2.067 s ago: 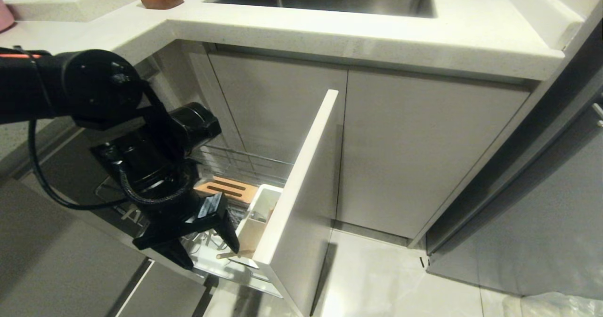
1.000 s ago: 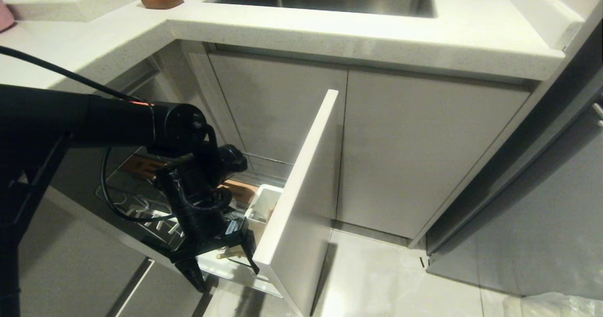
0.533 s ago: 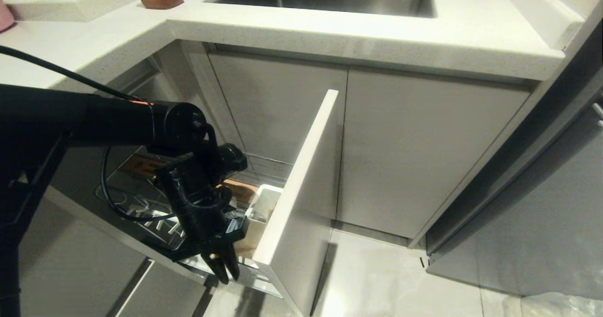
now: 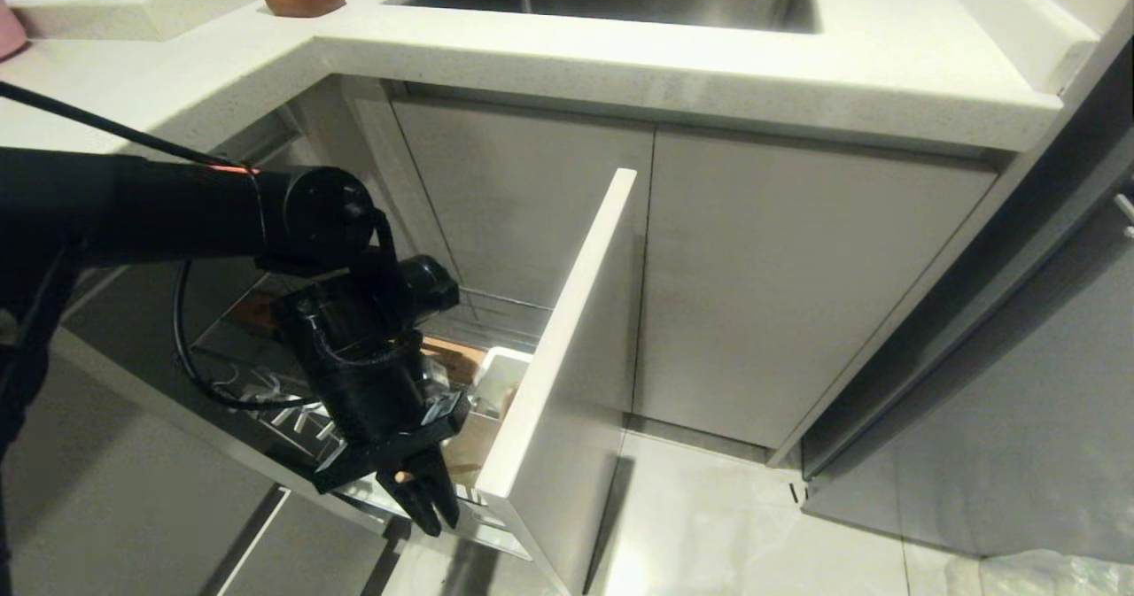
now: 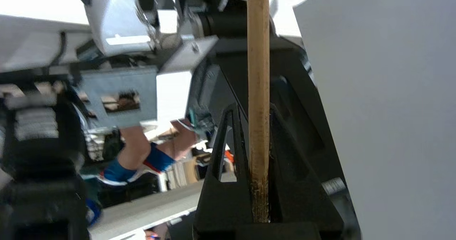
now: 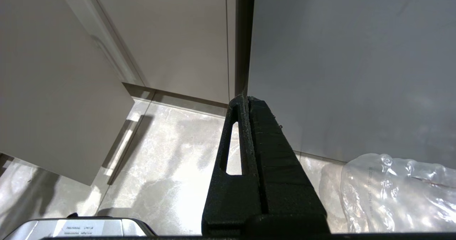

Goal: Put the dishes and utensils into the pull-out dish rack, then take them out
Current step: Take the chopsticks out of the cupboard

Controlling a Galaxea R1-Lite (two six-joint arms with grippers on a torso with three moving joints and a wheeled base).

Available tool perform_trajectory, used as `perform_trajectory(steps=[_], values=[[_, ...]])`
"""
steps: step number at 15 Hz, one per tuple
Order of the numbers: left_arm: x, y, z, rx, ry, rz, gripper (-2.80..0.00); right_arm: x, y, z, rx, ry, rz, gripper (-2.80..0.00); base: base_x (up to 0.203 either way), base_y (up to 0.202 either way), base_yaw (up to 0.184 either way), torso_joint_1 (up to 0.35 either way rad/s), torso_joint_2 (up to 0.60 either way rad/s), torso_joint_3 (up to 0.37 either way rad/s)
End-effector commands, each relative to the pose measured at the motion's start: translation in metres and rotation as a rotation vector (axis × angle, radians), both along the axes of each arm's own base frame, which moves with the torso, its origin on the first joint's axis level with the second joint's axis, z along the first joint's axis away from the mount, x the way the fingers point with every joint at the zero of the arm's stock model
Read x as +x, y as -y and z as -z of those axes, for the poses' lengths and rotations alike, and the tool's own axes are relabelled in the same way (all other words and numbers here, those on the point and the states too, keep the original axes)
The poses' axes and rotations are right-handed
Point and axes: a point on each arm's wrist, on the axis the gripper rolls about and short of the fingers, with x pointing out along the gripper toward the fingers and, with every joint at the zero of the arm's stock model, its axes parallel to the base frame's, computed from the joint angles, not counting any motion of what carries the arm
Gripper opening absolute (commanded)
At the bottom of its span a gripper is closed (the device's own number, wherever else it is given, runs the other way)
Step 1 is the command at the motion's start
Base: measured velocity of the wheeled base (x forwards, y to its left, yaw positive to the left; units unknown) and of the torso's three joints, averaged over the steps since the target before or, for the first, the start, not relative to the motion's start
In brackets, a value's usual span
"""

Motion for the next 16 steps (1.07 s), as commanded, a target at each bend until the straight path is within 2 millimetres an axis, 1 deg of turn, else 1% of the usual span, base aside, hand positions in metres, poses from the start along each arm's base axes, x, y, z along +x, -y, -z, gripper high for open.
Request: perform_trajectory(steps=[1,4,6,8,11,13,14,16], values=[[-0.013,-0.001,-0.022,-0.029,0.023,-0.015,-2.80,0.000,0.000,0.000,0.000,-0.001,0.000,-2.80,0.000,0.000,0.000,0.000,0.00,0.000],[-0.036,-0.005,-0.053,-0.070,0.066,-0.029,-2.80,0.000,0.000,0.000,0.000,-0.001,0.000,-2.80,0.000,0.000,0.000,0.000,0.00,0.000],[-0.055,-0.007,-0.073,-0.089,0.102,-0.028,-2.80,0.000,0.000,0.000,0.000,-0.001,0.000,-2.80,0.000,0.000,0.000,0.000,0.00,0.000],[-0.069,-0.008,-0.089,-0.116,0.150,-0.012,-2.80,0.000,0.000,0.000,0.000,-0.001,0.000,-2.80,0.000,0.000,0.000,0.000,0.00,0.000],[-0.095,-0.011,-0.112,-0.155,0.221,-0.017,-2.80,0.000,0.000,0.000,0.000,-0.001,0.000,-2.80,0.000,0.000,0.000,0.000,0.00,0.000],[-0.112,-0.018,-0.129,-0.173,0.291,-0.037,-2.80,0.000,0.000,0.000,0.000,-0.001,0.000,-2.80,0.000,0.000,0.000,0.000,0.00,0.000],[-0.117,-0.020,-0.135,-0.181,0.316,-0.045,-2.80,0.000,0.000,0.000,0.000,-0.001,0.000,-2.80,0.000,0.000,0.000,0.000,0.00,0.000],[-0.138,-0.031,-0.155,-0.220,0.419,-0.059,-2.80,0.000,0.000,0.000,0.000,-0.001,0.000,-2.80,0.000,0.000,0.000,0.000,0.00,0.000]])
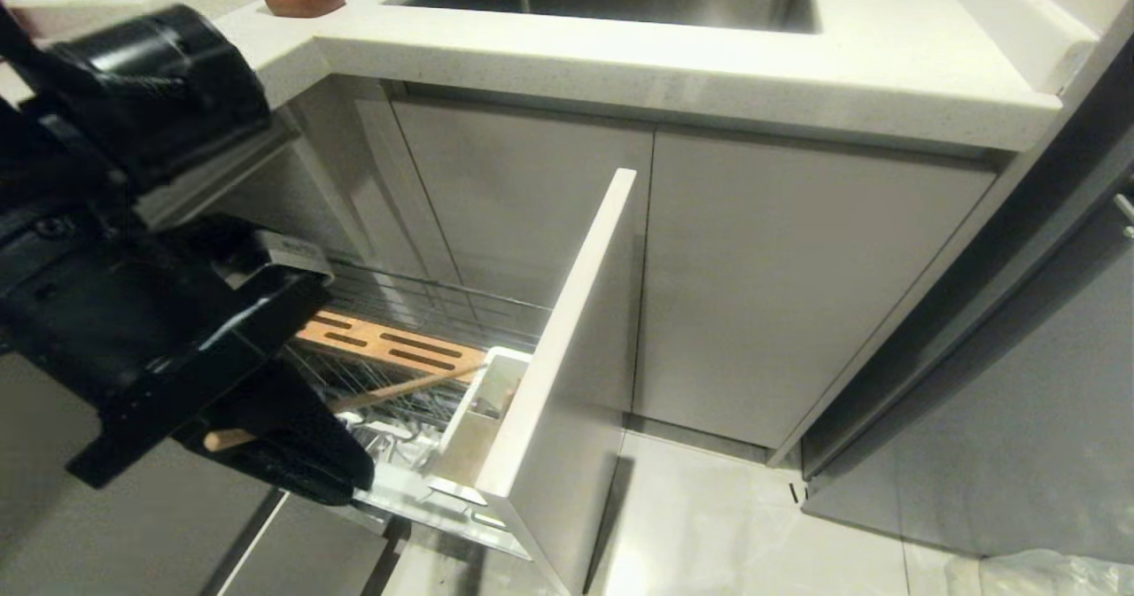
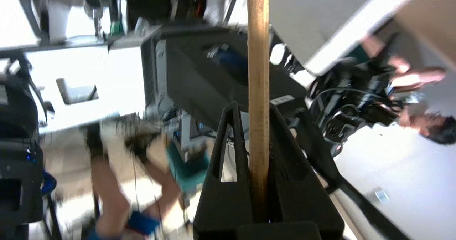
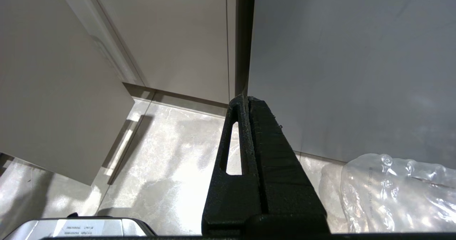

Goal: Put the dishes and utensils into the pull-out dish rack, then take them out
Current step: Take the chopsticks out of the cupboard

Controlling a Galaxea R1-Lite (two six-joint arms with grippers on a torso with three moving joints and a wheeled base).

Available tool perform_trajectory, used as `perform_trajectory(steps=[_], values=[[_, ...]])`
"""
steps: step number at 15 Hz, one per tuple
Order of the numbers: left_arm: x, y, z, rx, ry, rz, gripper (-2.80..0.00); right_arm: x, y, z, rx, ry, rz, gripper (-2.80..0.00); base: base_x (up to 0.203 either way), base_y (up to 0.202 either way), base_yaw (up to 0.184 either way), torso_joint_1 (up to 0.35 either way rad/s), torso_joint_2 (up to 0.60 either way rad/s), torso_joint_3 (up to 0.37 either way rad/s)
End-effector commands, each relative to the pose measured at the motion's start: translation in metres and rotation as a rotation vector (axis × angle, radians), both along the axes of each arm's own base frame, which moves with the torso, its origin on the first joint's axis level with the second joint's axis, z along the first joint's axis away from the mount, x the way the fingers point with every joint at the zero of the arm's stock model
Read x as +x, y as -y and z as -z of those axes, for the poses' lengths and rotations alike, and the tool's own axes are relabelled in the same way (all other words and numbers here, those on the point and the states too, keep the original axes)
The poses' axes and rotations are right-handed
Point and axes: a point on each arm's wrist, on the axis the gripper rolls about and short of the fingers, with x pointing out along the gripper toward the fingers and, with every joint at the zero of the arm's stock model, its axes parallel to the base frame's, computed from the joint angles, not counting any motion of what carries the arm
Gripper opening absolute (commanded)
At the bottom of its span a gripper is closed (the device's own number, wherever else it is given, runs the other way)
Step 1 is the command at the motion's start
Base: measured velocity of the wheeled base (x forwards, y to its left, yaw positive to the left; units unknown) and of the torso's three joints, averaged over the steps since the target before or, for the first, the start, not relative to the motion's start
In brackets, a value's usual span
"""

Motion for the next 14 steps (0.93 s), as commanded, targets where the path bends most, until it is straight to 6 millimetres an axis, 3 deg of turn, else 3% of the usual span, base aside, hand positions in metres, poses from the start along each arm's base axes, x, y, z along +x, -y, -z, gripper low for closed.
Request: perform_trajectory(steps=[1,5,9,11,14], values=[[-0.032,-0.018,-0.026,-0.045,0.133,-0.013,-2.80,0.000,0.000,0.000,0.000,-0.001,0.000,-2.80,0.000,0.000,0.000,0.000,0.00,0.000],[-0.084,-0.051,-0.052,-0.124,0.357,-0.035,-2.80,0.000,0.000,0.000,0.000,-0.001,0.000,-2.80,0.000,0.000,0.000,0.000,0.00,0.000],[-0.143,-0.097,-0.078,-0.120,0.842,-0.155,-2.80,0.000,0.000,0.000,0.000,-0.001,0.000,-2.80,0.000,0.000,0.000,0.000,0.00,0.000],[-0.153,-0.107,-0.085,-0.018,1.008,-0.313,-2.80,0.000,0.000,0.000,0.000,-0.001,0.000,-2.80,0.000,0.000,0.000,0.000,0.00,0.000],[-0.148,-0.112,-0.090,0.260,1.099,-0.655,-2.80,0.000,0.000,0.000,0.000,-0.001,0.000,-2.80,0.000,0.000,0.000,0.000,0.00,0.000]])
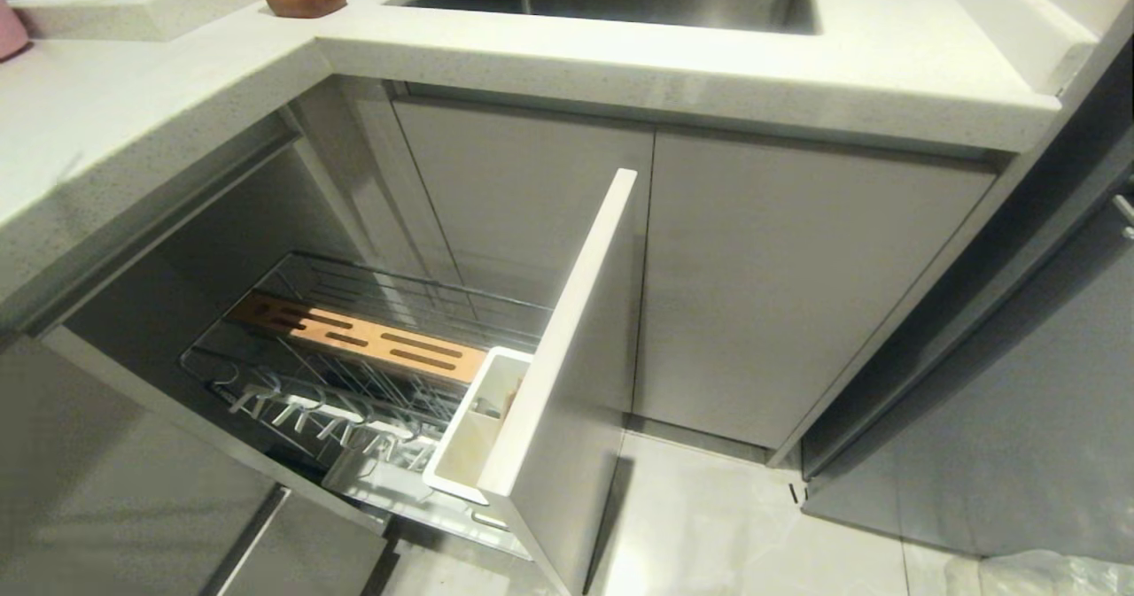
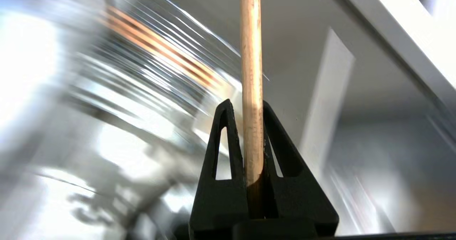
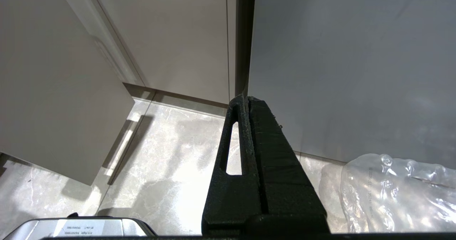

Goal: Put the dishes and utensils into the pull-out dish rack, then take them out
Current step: Take the chopsticks out of the cupboard

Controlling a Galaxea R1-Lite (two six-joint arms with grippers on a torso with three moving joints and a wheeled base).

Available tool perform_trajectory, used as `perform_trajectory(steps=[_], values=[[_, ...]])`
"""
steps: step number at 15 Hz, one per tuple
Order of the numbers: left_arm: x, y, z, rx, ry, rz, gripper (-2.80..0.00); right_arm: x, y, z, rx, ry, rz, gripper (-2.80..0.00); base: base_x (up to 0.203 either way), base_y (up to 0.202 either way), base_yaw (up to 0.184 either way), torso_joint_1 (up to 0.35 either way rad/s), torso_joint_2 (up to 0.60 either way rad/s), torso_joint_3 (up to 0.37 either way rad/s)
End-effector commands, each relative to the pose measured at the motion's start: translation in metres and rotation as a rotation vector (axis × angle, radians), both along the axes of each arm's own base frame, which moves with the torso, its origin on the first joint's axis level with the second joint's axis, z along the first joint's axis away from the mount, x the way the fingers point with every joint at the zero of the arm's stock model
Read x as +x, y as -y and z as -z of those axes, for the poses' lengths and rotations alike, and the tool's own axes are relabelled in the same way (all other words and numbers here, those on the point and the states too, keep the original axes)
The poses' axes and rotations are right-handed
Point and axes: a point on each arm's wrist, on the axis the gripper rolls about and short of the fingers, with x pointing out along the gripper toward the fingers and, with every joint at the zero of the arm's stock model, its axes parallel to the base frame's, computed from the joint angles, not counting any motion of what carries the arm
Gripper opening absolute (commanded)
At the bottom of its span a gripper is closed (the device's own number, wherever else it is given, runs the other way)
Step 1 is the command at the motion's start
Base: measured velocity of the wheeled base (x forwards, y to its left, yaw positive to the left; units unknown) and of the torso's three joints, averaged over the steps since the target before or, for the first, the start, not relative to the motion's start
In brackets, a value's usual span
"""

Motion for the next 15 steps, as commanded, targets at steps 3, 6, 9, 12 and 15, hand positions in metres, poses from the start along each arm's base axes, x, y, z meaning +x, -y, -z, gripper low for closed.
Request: perform_trajectory(steps=[3,6,9,12,15], values=[[0.011,-0.015,-0.001,0.127,0.055,-0.569,-2.80,0.000,0.000,0.000,0.000,-0.001,0.000,-2.80,0.000,0.000,0.000,0.000,0.00,0.000],[0.047,-0.041,0.001,0.189,0.045,-0.821,-2.80,0.000,0.000,0.000,0.000,-0.001,0.000,-2.80,0.000,0.000,0.000,0.000,0.00,0.000],[0.074,-0.065,0.011,0.135,-0.021,-0.918,-2.80,0.000,0.000,0.000,0.000,-0.001,0.000,-2.80,0.000,0.000,0.000,0.000,0.00,0.000],[0.093,-0.086,0.017,0.108,-0.076,-0.963,-2.80,0.000,0.000,0.000,0.000,-0.001,0.000,-2.80,0.000,0.000,0.000,0.000,0.00,0.000],[0.098,-0.092,0.019,0.094,-0.090,-0.964,-2.80,0.000,0.000,0.000,0.000,-0.001,0.000,-2.80,0.000,0.000,0.000,0.000,0.00,0.000]])
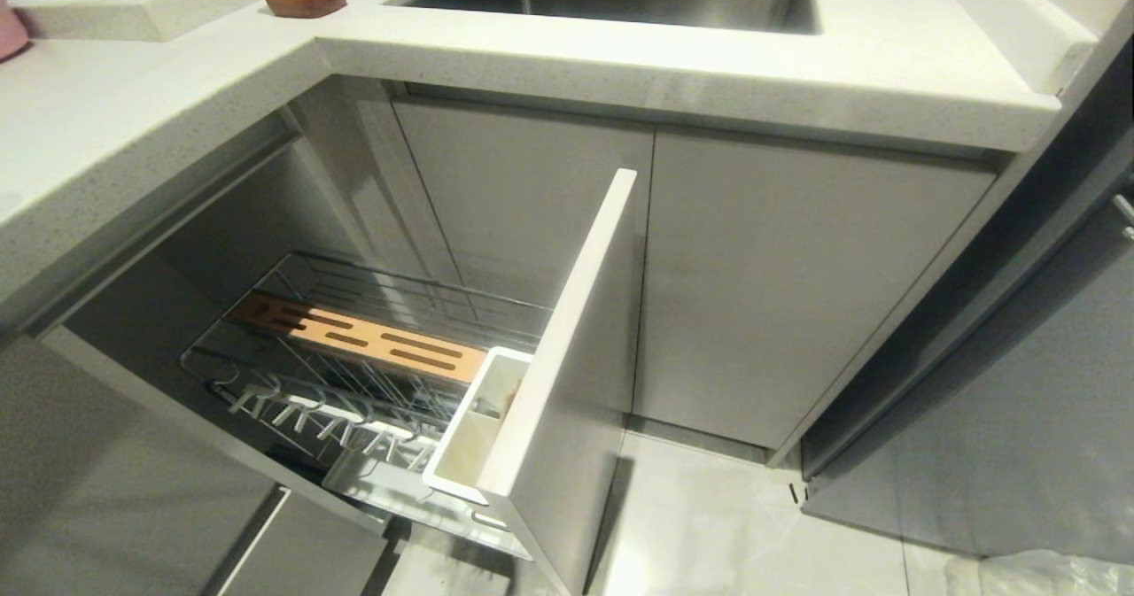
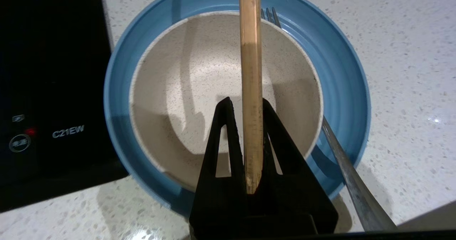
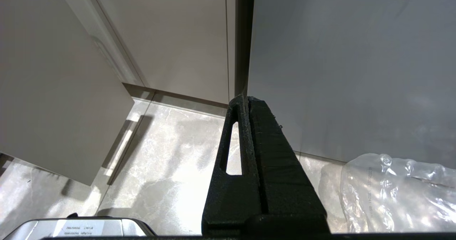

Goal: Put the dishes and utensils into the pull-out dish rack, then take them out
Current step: Take the chopsticks out of the cupboard

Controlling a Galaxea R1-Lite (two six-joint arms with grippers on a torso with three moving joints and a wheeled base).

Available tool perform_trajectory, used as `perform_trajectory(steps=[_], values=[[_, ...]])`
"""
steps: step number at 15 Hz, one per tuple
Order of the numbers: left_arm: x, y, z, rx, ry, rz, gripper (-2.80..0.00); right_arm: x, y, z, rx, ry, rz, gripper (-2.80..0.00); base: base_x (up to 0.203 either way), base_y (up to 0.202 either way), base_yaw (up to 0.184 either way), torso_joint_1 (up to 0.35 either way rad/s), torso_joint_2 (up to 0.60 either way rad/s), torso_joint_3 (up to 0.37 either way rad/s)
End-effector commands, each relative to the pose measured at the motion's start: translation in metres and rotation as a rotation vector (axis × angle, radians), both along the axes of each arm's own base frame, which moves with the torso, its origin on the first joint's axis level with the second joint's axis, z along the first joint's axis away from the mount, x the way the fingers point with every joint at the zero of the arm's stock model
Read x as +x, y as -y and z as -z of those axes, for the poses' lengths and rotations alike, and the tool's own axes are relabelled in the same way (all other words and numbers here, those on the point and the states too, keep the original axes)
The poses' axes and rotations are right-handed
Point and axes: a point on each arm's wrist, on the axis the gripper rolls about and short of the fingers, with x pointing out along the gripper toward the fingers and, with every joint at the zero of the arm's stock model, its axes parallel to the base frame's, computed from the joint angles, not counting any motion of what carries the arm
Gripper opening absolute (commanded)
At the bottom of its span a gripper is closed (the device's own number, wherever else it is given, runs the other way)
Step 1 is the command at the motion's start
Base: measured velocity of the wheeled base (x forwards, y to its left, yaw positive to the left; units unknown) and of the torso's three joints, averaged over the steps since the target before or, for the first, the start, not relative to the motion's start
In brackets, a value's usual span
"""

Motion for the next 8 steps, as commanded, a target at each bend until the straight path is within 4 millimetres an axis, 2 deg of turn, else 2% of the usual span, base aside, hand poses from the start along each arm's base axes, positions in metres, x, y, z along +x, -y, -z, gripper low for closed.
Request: perform_trajectory(steps=[1,8], values=[[0.013,-0.011,0.005,-0.031,-0.027,0.001,-2.80,0.000,0.000,0.000,0.000,-0.001,0.000,-2.80,0.000,0.000,0.000,0.000,0.00,0.000],[0.024,-0.024,0.010,-0.078,-0.033,-0.010,-2.80,0.000,0.000,0.000,0.000,-0.001,0.000,-2.80,0.000,0.000,0.000,0.000,0.00,0.000]])
